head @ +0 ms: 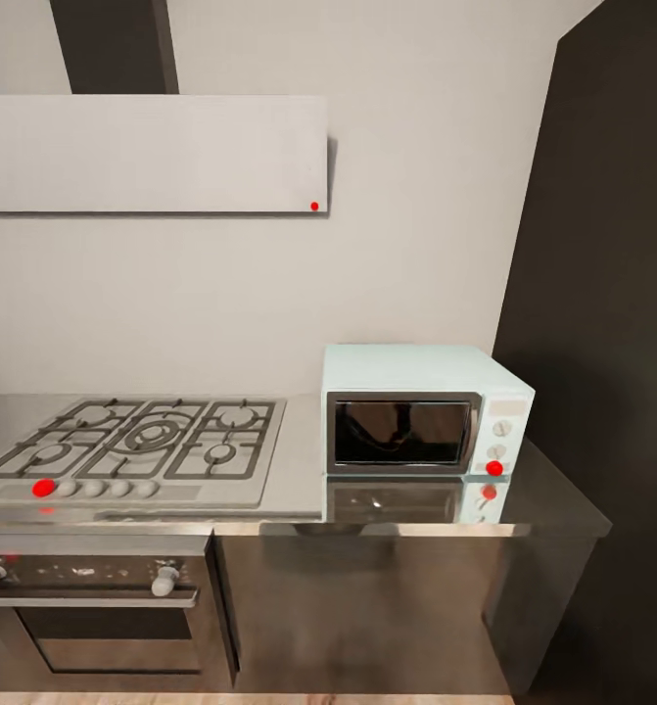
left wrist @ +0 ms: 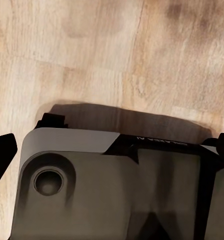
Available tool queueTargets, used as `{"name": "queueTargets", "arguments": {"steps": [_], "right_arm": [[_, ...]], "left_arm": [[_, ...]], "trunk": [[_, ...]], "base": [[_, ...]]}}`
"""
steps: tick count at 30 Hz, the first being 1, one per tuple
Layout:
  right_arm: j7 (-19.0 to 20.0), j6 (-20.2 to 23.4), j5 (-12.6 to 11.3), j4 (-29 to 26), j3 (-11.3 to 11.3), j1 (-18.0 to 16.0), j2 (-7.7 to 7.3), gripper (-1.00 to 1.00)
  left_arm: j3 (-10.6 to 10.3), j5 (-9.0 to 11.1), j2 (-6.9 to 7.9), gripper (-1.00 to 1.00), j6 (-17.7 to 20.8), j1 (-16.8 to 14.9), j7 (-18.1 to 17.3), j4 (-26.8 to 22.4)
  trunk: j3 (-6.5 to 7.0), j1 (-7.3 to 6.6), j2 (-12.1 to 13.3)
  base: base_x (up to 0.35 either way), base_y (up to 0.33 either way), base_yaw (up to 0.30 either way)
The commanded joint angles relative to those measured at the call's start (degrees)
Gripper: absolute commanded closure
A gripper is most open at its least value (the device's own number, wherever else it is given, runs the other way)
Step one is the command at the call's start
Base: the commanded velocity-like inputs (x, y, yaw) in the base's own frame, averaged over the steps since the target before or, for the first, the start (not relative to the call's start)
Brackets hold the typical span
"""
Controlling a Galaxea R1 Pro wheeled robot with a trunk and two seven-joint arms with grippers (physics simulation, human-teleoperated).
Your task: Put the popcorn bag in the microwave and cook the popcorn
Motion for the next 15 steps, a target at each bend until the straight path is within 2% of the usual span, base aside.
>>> {"name": "queueTargets", "arguments": {"steps": [1,5,7,11,12,14,15], "right_arm": [[0.1,0.2,0.5,0.1,-0.5,-0.1,-0.03,-1.00],[1.1,-0.4,1.4,-0.7,-0.3,-0.1,0.37,-1.00],[1.6,-0.2,1.5,-3.7,-0.3,-0.1,0.43,-1.00],[3.5,2.0,1.2,-18.5,-0.4,-0.1,0.96,-1.00],[4.2,4.1,1.2,-22.0,-0.3,-0.1,1.03,-1.00],[7.3,15.3,0.9,-35.9,-0.4,-0.1,1.14,-1.00],[8.6,18.9,0.8,-40.4,-0.4,-0.1,1.15,-1.00]], "left_arm": [[-0.5,0.5,0.01,-1.00,-0.2,0.0,-0.2,0.1],[-0.5,0.5,0.01,-1.00,-0.2,0.0,-0.2,0.1],[-0.5,0.5,0.01,-1.00,-0.2,0.0,-0.2,0.1],[-0.5,0.5,0.01,-1.00,-0.2,0.0,-0.2,0.1],[-0.5,0.5,0.01,-1.00,-0.2,0.0,-0.2,0.0],[-0.5,0.5,0.01,-1.00,-0.2,-0.1,-0.2,0.0],[-0.5,0.5,0.01,-1.00,-0.2,0.0,-0.2,0.0]], "trunk": [[-0.07,0.00,0.0],[-0.07,0.00,0.0],[-0.07,0.00,0.0],[-0.07,0.00,0.0],[-0.07,0.00,0.0],[-0.07,0.00,0.0],[-0.07,0.00,0.0]], "base": [[0.000,0.000,0.000],[0.000,0.000,0.000],[0.000,0.000,0.000],[0.000,0.000,0.000],[0.000,0.000,0.000],[0.000,0.000,0.000],[0.000,0.000,0.000]]}}
